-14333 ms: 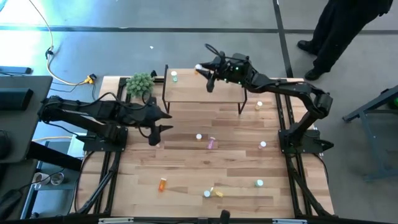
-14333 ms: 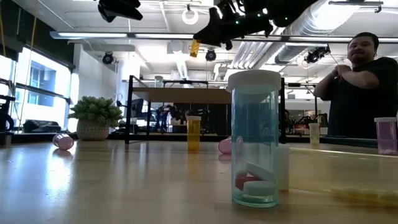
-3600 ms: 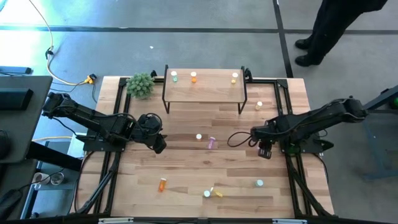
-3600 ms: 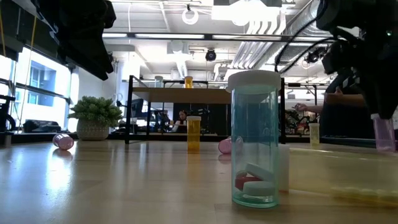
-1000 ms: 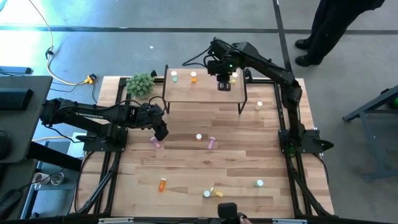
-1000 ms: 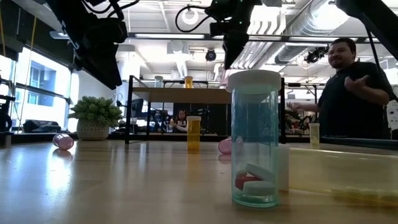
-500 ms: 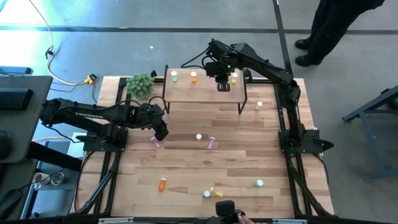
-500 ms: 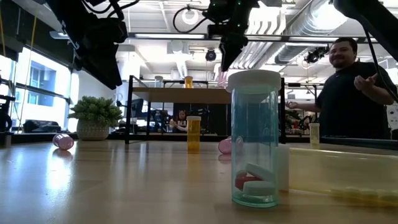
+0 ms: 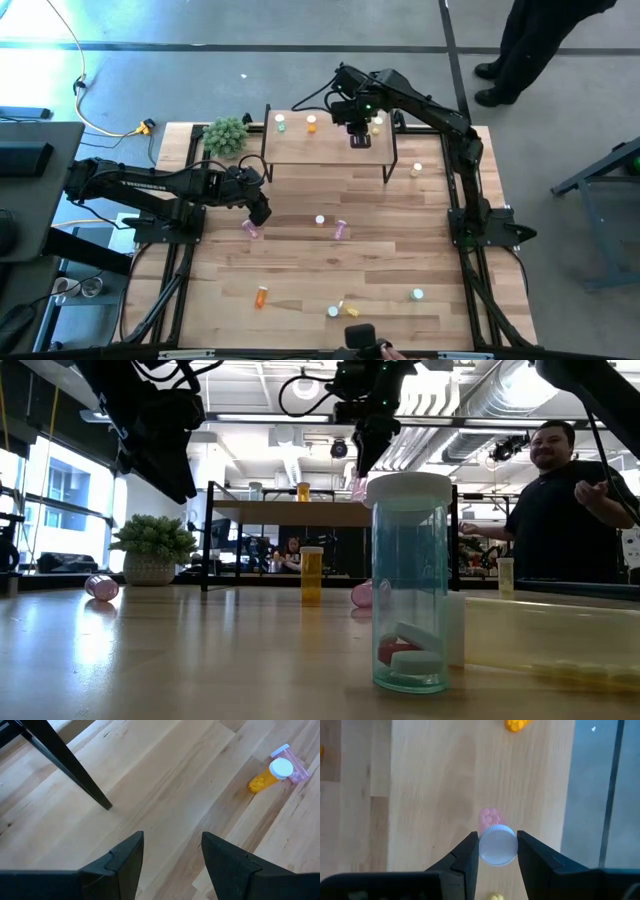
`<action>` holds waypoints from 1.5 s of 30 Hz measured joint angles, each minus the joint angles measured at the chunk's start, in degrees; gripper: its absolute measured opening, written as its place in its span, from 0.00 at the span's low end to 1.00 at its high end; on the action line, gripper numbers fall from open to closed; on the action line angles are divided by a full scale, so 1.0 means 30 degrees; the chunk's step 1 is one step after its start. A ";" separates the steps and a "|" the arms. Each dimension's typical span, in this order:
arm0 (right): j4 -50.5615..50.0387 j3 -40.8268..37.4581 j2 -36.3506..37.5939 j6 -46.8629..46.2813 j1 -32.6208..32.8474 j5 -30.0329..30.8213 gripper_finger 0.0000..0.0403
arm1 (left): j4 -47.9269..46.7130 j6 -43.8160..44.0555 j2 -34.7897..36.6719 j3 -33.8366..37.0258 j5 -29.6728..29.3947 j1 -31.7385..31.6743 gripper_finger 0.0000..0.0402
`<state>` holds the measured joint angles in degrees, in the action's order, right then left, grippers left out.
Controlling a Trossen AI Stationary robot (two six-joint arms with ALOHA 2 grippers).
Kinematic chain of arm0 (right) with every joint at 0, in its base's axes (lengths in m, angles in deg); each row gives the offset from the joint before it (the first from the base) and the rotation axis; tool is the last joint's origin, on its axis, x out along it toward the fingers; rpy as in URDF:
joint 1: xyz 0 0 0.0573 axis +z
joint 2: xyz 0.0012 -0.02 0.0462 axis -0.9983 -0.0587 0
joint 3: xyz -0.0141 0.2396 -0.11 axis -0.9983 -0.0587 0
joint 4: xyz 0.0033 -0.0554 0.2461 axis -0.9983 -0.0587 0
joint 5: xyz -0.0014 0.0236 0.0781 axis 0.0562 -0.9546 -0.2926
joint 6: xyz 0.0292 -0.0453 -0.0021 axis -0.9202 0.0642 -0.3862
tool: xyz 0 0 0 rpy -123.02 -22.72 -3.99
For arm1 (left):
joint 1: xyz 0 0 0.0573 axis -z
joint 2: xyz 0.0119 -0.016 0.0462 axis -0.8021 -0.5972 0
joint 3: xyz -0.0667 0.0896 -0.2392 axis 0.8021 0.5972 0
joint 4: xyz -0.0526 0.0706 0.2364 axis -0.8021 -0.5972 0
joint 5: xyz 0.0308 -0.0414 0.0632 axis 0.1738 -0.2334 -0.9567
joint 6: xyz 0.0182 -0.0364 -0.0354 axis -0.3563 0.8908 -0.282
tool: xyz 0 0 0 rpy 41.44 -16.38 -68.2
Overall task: Pick and place medicine bottles onto shelf by color
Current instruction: Put the right purple pill bottle on the shelf
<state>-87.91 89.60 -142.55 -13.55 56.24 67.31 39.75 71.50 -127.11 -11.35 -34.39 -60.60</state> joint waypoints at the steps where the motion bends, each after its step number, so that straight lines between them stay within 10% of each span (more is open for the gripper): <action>1: 0.0021 0.0000 -0.0032 -0.0004 0.0000 -0.0054 0.26 | 0.0000 0.0004 0.0000 -0.0002 0.0007 0.0000 0.47; 45: -0.0260 -0.0007 -0.0470 -0.0649 0.0015 0.1286 0.33 | 0.0000 -0.0003 -0.0007 0.0000 0.0015 0.0015 0.47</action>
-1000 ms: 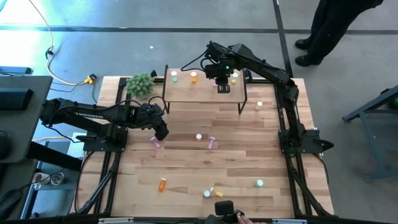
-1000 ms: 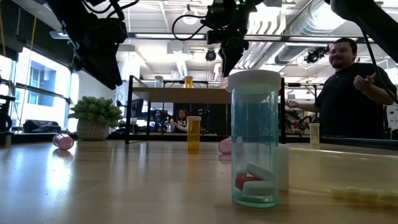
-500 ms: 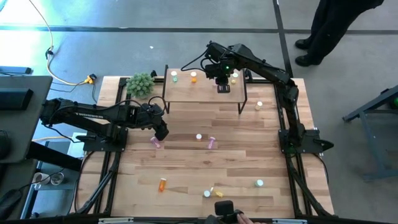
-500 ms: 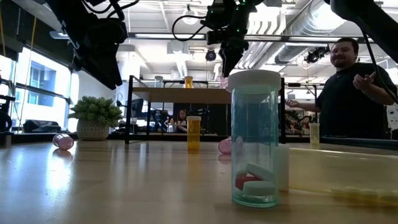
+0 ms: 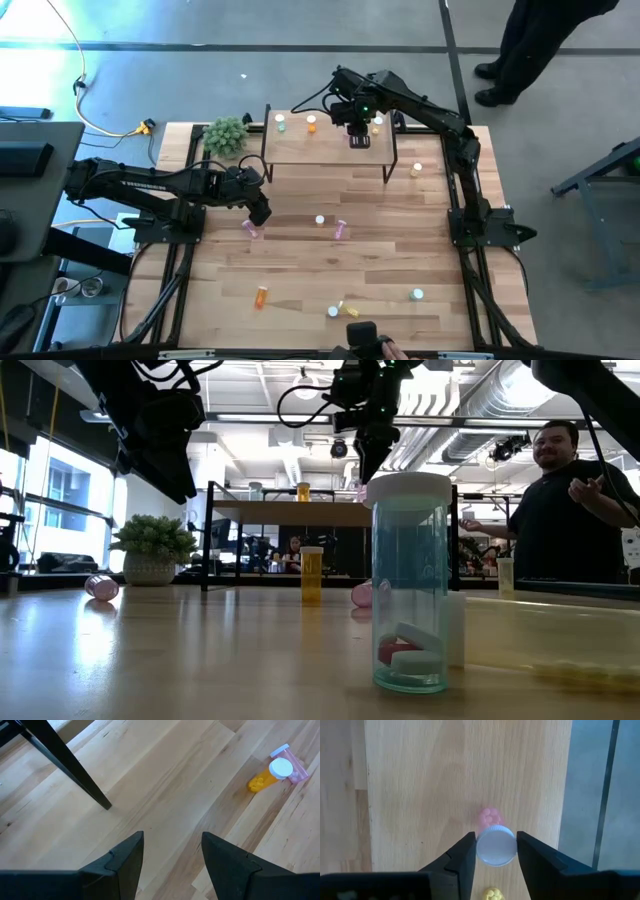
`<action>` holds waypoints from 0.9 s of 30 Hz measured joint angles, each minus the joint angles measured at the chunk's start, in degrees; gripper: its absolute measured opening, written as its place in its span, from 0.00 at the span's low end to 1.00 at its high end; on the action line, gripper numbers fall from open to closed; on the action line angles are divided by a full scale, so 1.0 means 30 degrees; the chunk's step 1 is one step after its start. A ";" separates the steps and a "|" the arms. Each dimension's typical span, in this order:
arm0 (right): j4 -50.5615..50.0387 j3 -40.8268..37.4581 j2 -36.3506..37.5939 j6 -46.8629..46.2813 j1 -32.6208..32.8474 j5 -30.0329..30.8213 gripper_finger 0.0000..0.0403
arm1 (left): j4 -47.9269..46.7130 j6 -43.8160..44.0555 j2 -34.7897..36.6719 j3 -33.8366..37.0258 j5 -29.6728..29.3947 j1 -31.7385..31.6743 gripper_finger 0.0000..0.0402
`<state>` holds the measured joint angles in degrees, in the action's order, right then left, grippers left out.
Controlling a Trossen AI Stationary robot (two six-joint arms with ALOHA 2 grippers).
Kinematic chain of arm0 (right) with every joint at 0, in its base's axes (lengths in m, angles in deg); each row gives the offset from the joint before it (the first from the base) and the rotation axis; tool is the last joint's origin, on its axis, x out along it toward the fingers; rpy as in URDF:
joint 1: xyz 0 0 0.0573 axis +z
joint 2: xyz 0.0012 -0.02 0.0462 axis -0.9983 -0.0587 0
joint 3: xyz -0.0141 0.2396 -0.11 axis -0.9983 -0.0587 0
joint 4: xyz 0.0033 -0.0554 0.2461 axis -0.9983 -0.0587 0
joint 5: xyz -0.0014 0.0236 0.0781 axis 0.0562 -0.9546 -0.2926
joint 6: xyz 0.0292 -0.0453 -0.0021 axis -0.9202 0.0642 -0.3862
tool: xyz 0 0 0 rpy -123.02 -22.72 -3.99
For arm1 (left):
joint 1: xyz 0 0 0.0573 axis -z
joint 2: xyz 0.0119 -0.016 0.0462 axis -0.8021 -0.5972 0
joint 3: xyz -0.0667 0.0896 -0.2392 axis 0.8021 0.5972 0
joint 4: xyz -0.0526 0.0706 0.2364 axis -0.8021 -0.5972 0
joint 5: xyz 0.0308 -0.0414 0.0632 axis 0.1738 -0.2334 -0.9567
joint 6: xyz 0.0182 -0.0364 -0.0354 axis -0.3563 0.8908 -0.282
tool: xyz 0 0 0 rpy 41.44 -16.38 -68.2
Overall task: Pick and place medicine bottles onto shelf by color
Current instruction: Put the right purple pill bottle on the shelf
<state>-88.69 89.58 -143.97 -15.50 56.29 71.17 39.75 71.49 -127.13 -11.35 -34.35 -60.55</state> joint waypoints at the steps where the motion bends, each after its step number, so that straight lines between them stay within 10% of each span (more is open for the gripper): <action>1: -0.0001 0.0000 0.0004 -0.0012 0.0000 0.0001 0.33 | 0.0000 0.0000 0.0007 0.0000 0.0000 0.0000 0.47; 27: -0.0409 0.0000 0.0012 -0.0400 0.0007 -0.0458 0.34 | 0.0000 0.0000 0.0002 0.0000 0.0002 0.0000 0.47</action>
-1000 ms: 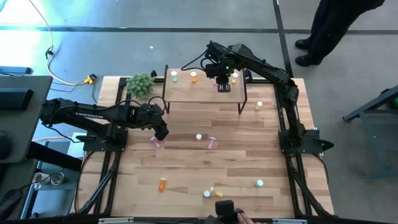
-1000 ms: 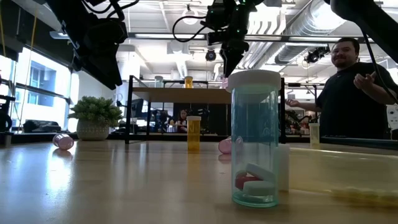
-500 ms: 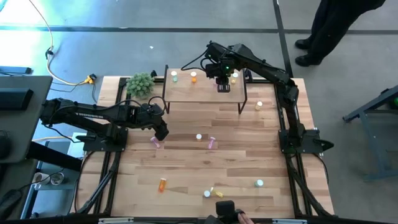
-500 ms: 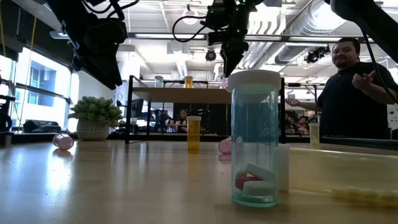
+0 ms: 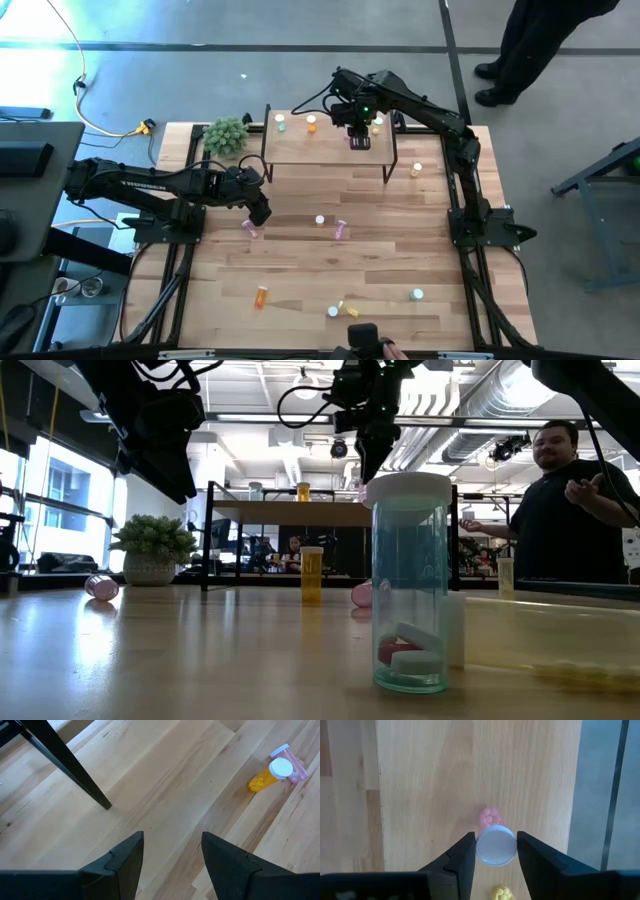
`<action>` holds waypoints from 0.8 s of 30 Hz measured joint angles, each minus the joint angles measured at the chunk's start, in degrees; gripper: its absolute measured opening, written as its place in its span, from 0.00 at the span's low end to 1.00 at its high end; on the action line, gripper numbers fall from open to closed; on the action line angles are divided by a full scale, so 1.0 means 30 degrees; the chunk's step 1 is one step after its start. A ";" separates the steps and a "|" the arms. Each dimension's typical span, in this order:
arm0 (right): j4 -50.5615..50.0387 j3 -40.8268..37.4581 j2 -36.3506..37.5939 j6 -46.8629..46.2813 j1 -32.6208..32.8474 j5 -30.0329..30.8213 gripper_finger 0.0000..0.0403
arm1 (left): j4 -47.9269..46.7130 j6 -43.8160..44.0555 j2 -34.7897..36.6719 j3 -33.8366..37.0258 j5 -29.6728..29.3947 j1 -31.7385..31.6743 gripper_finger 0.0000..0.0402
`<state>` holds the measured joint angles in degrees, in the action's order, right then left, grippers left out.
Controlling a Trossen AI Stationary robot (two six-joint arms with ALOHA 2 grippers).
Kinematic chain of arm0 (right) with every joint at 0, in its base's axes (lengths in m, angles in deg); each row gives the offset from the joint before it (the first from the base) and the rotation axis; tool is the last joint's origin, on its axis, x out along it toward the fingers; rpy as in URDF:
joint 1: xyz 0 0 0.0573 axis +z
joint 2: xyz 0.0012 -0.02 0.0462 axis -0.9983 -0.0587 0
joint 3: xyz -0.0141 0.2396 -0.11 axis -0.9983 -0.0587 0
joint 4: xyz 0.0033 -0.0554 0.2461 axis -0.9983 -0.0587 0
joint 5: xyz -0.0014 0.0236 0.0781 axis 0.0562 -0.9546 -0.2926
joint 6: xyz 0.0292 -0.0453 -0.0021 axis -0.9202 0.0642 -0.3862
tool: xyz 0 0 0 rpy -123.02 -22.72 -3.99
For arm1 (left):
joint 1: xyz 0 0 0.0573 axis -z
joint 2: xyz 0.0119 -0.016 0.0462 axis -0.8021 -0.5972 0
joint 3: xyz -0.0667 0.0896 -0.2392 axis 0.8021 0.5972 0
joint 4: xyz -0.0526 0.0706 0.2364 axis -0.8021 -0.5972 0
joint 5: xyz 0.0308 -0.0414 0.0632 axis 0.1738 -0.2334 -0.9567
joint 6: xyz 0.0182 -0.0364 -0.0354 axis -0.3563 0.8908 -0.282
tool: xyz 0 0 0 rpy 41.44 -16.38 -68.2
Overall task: Pick and place medicine bottles onto shelf by color
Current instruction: Put the right purple pill bottle on the shelf
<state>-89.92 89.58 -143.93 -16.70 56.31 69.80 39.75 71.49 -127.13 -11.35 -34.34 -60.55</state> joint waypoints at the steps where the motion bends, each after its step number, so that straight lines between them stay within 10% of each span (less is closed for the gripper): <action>1: -0.0001 0.0000 0.0000 0.0000 0.0000 0.0000 0.34 | 0.0000 -0.0001 0.0005 0.0000 -0.0002 0.0000 0.47; 24: 0.0486 0.0000 0.0007 0.0267 0.0000 0.0975 0.43 | 0.0000 0.0000 0.0005 0.0000 0.0005 0.0000 0.47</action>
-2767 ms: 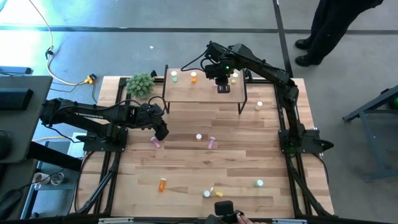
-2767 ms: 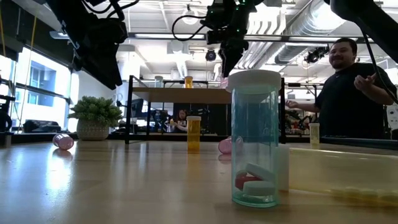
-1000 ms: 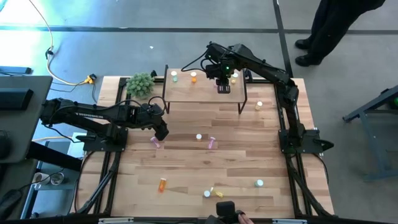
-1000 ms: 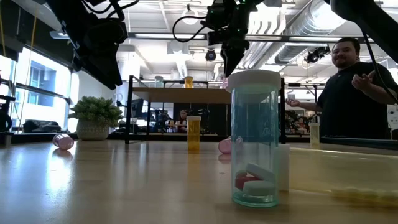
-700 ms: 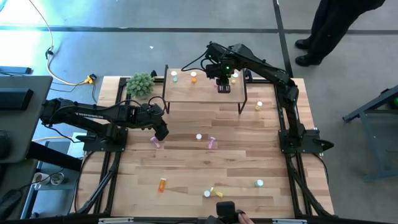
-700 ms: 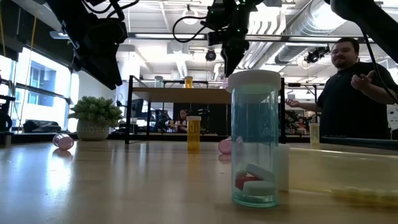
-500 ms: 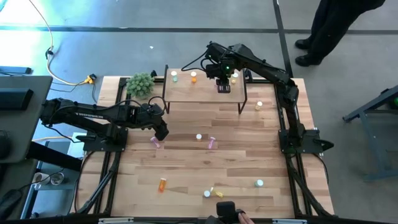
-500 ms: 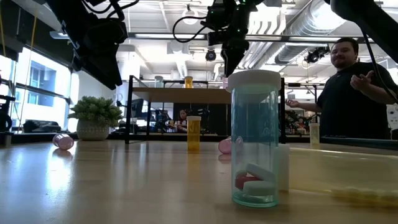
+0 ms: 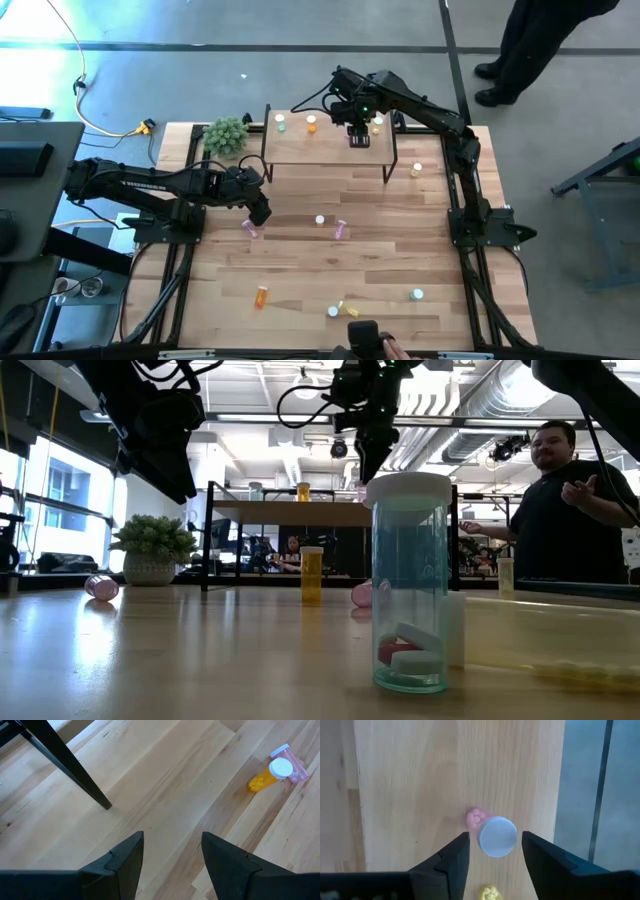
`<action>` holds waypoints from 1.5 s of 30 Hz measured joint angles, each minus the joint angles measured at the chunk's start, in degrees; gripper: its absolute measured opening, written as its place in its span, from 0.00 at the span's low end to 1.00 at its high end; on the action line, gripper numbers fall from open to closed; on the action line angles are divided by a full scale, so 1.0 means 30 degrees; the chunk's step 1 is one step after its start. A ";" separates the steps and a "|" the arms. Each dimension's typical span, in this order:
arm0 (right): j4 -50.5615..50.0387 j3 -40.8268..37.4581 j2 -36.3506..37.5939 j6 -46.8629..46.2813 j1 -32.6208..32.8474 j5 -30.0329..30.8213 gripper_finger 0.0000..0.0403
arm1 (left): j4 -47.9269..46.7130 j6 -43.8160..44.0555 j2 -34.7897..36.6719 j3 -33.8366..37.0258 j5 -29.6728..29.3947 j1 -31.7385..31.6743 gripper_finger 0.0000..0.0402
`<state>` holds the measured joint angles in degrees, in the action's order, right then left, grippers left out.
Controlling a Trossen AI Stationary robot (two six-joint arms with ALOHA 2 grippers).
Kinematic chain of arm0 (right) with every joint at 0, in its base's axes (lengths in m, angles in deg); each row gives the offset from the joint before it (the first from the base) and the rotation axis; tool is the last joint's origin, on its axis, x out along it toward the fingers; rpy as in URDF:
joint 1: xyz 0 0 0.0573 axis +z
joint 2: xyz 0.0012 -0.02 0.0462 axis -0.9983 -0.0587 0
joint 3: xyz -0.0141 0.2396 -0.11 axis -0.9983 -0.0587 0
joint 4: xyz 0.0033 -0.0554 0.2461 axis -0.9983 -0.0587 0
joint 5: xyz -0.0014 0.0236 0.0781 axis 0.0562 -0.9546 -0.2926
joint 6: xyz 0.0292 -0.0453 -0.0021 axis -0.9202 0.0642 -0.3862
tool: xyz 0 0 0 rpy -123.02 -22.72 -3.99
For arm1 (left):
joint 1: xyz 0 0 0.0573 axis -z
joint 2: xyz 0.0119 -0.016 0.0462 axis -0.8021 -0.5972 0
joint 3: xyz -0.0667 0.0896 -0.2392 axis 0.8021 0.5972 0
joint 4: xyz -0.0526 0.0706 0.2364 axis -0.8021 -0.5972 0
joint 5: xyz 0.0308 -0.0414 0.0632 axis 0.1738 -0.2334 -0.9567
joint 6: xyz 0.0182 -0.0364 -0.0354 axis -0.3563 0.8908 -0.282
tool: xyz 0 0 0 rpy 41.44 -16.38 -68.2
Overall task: Pick and place medicine bottles onto shelf by color
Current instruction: Put the right purple pill bottle on the shelf
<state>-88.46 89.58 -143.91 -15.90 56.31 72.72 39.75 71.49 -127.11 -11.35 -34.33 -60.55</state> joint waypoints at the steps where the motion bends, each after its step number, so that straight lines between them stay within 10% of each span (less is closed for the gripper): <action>1: 0.0043 0.0000 0.0000 0.0085 0.0000 0.0002 0.43 | 0.0000 0.0000 0.0000 0.0000 0.0000 0.0000 0.47; 45: 0.0700 0.0000 0.0000 0.0076 0.0238 0.0599 0.43 | 0.0000 -0.0007 0.0000 0.0000 -0.0007 -0.0007 0.47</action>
<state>-86.36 89.58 -143.91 -15.67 57.02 74.52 39.75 71.47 -127.11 -11.35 -34.35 -60.57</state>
